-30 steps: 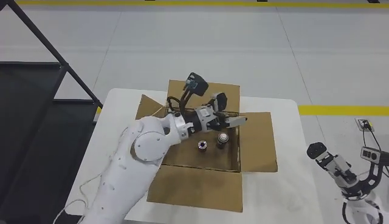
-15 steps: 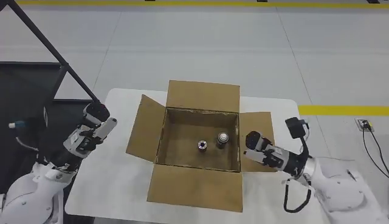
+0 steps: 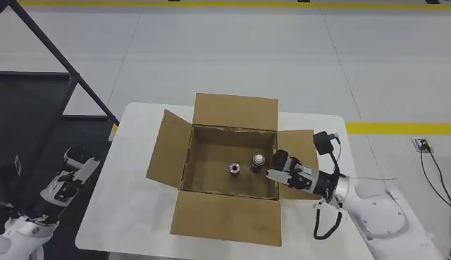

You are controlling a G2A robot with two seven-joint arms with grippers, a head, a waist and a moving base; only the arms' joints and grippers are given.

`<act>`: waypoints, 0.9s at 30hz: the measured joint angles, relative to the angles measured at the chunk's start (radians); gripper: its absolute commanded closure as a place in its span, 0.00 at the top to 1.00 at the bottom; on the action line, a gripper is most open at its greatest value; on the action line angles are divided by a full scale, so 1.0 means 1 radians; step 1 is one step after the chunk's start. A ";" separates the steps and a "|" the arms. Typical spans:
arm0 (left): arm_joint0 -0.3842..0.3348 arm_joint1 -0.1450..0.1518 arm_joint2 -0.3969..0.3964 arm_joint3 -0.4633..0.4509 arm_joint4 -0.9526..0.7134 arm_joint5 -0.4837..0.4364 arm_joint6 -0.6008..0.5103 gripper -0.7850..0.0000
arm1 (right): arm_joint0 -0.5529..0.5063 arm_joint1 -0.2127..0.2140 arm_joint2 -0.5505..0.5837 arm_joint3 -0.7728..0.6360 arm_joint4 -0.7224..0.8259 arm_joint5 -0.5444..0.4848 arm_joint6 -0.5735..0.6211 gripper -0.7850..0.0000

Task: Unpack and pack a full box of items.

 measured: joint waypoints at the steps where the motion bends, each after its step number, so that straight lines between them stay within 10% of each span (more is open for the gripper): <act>1: 0.000 0.000 0.000 0.000 0.000 0.000 0.000 1.00 | 0.000 0.000 0.000 0.000 0.000 0.000 0.000 1.00; 11: 0.016 0.008 0.023 -0.016 -0.036 -0.041 -0.007 1.00 | 0.241 -0.018 -0.216 -0.063 -0.433 0.000 0.227 1.00; 17: 0.037 0.021 0.001 0.010 -0.087 -0.051 -0.022 1.00 | 0.482 -0.089 -0.479 0.071 -0.692 0.237 0.330 1.00; 27: 0.049 0.043 -0.003 0.051 -0.152 -0.044 -0.063 1.00 | 0.784 -0.223 -0.711 0.429 -0.602 0.275 0.420 1.00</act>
